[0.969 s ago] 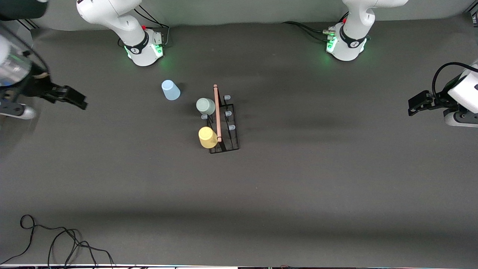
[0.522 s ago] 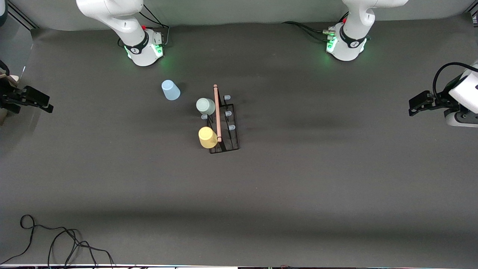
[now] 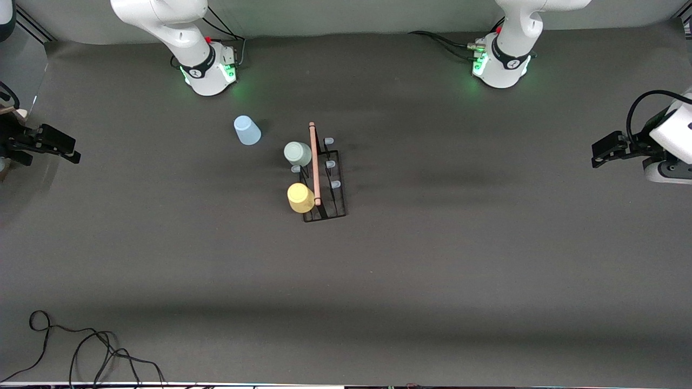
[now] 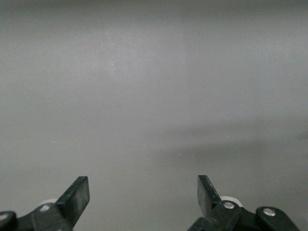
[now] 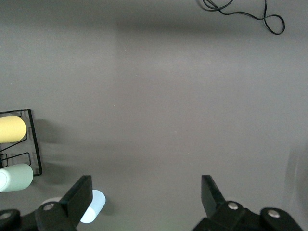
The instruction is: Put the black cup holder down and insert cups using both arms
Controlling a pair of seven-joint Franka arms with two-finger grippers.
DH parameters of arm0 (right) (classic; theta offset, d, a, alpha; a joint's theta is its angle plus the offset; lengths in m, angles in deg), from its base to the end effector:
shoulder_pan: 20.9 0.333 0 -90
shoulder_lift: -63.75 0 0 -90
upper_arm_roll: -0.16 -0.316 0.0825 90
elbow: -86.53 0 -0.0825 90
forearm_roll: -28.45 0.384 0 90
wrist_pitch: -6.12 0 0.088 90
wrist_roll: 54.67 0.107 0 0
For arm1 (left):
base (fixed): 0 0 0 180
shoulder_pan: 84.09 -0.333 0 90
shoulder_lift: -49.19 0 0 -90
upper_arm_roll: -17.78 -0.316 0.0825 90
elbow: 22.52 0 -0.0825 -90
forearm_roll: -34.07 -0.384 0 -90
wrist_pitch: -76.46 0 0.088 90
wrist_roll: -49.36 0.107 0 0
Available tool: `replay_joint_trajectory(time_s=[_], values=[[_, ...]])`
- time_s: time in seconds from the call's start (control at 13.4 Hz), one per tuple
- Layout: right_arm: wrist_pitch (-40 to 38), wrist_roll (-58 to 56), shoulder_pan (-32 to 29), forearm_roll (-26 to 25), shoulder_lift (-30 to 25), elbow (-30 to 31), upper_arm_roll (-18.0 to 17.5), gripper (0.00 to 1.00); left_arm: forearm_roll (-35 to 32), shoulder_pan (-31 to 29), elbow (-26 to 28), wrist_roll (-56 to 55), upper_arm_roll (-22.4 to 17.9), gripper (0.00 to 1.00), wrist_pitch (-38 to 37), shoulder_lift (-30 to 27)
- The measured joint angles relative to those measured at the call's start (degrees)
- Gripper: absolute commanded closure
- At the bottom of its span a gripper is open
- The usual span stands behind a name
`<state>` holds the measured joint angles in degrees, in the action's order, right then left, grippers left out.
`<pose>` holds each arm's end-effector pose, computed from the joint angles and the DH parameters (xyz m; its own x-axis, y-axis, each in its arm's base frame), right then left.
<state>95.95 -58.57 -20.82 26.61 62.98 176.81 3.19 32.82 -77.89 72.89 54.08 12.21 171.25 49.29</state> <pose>0.5492 -0.0320 0.6294 0.9999 0.0165 0.0034 0.0163 -0.9994 0.0317 0.5598 -0.0040 0.5860 0.9954 -0.0950 -0.0143 -0.0953 -0.9952 -0.0208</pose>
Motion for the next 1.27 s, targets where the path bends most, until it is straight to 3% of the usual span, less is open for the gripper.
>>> replay_joint_trajectory(time_s=[0.22,1.27], values=[[-0.05,0.00,-0.96,0.00,-0.01,0.00,-1.40,0.00,0.00,0.00,0.00,0.00,0.00,0.00,0.00,0.00],[-0.29,0.00,-1.15,2.15,0.16,0.56,-1.42,0.00,0.00,0.21,0.00,-0.03,0.18,0.00,0.05,0.04]])
